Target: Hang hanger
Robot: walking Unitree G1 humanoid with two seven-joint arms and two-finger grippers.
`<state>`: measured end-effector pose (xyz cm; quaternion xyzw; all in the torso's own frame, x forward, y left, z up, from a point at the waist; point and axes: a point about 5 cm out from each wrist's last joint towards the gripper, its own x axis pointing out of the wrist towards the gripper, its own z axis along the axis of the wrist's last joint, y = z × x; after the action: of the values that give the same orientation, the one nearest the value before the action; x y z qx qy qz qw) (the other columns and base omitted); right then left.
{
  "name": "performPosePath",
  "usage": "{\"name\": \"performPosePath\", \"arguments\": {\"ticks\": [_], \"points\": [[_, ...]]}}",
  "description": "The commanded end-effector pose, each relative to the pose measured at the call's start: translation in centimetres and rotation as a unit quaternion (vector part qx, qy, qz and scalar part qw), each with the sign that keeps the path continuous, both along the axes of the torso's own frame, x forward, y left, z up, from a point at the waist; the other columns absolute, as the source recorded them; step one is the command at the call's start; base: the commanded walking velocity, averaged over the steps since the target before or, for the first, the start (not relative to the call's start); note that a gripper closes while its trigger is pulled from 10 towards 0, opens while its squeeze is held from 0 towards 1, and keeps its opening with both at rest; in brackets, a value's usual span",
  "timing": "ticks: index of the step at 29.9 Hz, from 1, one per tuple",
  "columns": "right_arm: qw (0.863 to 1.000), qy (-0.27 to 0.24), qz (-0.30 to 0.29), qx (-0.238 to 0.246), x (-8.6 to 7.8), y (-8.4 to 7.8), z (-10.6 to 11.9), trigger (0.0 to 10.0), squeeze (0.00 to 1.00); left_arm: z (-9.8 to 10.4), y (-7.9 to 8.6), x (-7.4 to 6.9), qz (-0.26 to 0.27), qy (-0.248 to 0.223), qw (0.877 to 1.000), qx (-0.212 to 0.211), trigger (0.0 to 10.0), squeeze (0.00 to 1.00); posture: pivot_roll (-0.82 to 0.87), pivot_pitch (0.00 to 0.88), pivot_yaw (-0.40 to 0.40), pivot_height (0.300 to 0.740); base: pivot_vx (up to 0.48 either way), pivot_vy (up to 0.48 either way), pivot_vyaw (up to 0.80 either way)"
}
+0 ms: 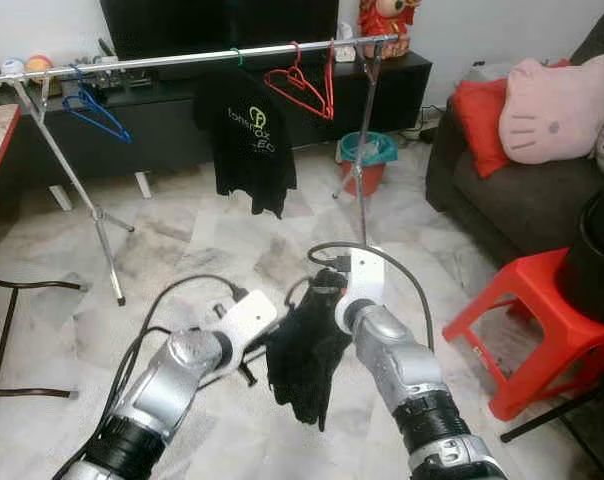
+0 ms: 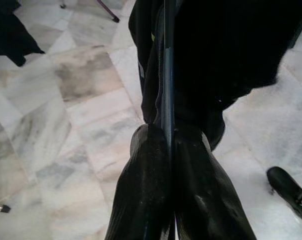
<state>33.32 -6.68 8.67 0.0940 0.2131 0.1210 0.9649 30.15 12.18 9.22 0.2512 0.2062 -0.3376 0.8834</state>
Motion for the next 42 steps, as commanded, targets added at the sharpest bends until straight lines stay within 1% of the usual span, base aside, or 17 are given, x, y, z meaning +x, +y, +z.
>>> {"name": "performPosePath", "arguments": {"ticks": [1,5,9,11,12,15,16,18,20,21,22,24,26,34,37,40,42], "points": [[1.000,-0.011,0.001,-0.002,0.3,0.2,0.5,10.0,0.00,0.7,0.6,0.5,0.017,-0.019,1.000,-0.003,10.0,0.00,0.05,0.000,-0.026,0.740,0.000,0.000,0.00],[1.000,-0.010,0.006,-0.002,0.3,0.2,0.5,10.0,0.00,1.1,0.4,0.9,0.034,-0.033,0.998,-0.027,10.0,0.00,0.05,0.000,-0.028,0.740,0.000,0.000,0.00],[1.000,-0.011,0.005,-0.001,0.3,0.2,0.5,10.0,0.00,1.0,-0.2,0.4,0.003,-0.015,0.999,-0.032,10.0,0.00,0.05,0.000,-0.026,0.740,0.000,0.000,0.00],[1.000,-0.011,0.004,-0.001,0.3,0.2,0.5,10.0,0.00,0.5,-0.4,-0.2,-0.027,0.003,0.999,-0.016,10.0,0.00,0.05,0.000,-0.025,0.740,0.000,0.000,0.00],[1.000,-0.011,0.006,0.000,0.3,0.2,0.5,10.0,0.00,0.5,-0.4,-0.2,-0.027,-0.001,0.999,-0.019,10.0,0.00,0.05,0.000,-0.025,0.740,0.000,0.000,0.00],[1.000,-0.008,0.015,0.002,0.2,0.4,0.4,10.0,0.00,1.0,-0.5,0.2,-0.012,-0.029,0.999,-0.038,10.0,0.00,0.05,0.000,-0.026,0.740,0.000,0.000,0.00],[1.000,-0.008,0.016,0.007,0.2,0.6,0.5,10.0,0.00,1.3,-0.8,0.1,-0.016,-0.023,0.998,-0.059,10.0,0.00,0.05,0.000,-0.027,0.740,0.000,0.000,0.00],[1.000,-0.009,0.015,0.009,0.2,0.6,0.5,10.0,0.00,1.4,-1.1,-0.1,-0.029,-0.014,0.997,-0.068,10.0,0.00,0.05,0.000,-0.027,0.740,0.000,0.000,0.00],[1.000,-0.013,0.010,0.010,0.2,0.5,0.6,10.0,0.00,1.0,-1.4,-0.8,-0.058,0.009,0.997,-0.059,10.0,0.00,0.05,0.000,-0.026,0.740,0.000,0.000,0.00],[1.000,-0.014,0.007,0.009,0.3,0.5,0.7,10.0,0.00,0.4,-1.0,-0.9,-0.060,0.014,0.998,-0.025,10.0,0.00,0.05,0.000,-0.025,0.740,0.000,0.000,0.00],[1.000,-0.015,0.005,0.009,0.4,0.4,0.8,10.0,0.00,-0.1,-0.5,-0.8,-0.047,0.015,0.999,0.004,10.0,0.00,0.05,0.000,-0.024,0.740,0.000,0.000,0.00],[1.000,-0.016,0.004,0.008,0.5,0.3,0.9,10.0,0.00,-0.5,0.3,-0.3,-0.013,0.011,1.000,0.023,10.0,0.00,0.05,0.000,-0.025,0.740,0.000,0.000,0.00],[1.000,-0.015,0.004,0.008,0.5,0.3,0.8,10.0,0.00,-0.2,0.8,0.4,0.019,0.005,1.000,0.020,10.0,0.00,0.05,0.000,-0.026,0.740,0.000,0.000,0.00],[1.000,-0.014,0.008,0.009,0.4,0.4,0.9,10.0,0.00,-0.5,1.0,0.2,0.021,0.015,0.999,0.033,10.0,0.00,0.05,0.000,-0.026,0.740,0.000,0.000,0.00],[1.000,-0.014,0.009,0.011,0.5,0.5,0.9,10.0,0.00,-0.5,1.1,0.5,0.047,0.004,0.998,0.036,10.0,0.00,0.05,0.000,-0.027,0.740,0.000,0.000,0.00],[1.000,-0.014,0.011,0.012,0.4,0.6,0.9,10.0,0.00,0.0,1.0,1.1,0.072,-0.017,0.997,0.021,10.0,0.00,0.05,0.000,-0.028,0.740,0.000,0.000,0.00],[1.000,-0.012,0.013,0.012,0.3,0.7,0.9,10.0,0.00,0.9,0.6,1.5,0.082,-0.031,0.996,-0.025,10.0,0.00,0.05,0.000,-0.028,0.740,0.000,0.000,0.00]]}}
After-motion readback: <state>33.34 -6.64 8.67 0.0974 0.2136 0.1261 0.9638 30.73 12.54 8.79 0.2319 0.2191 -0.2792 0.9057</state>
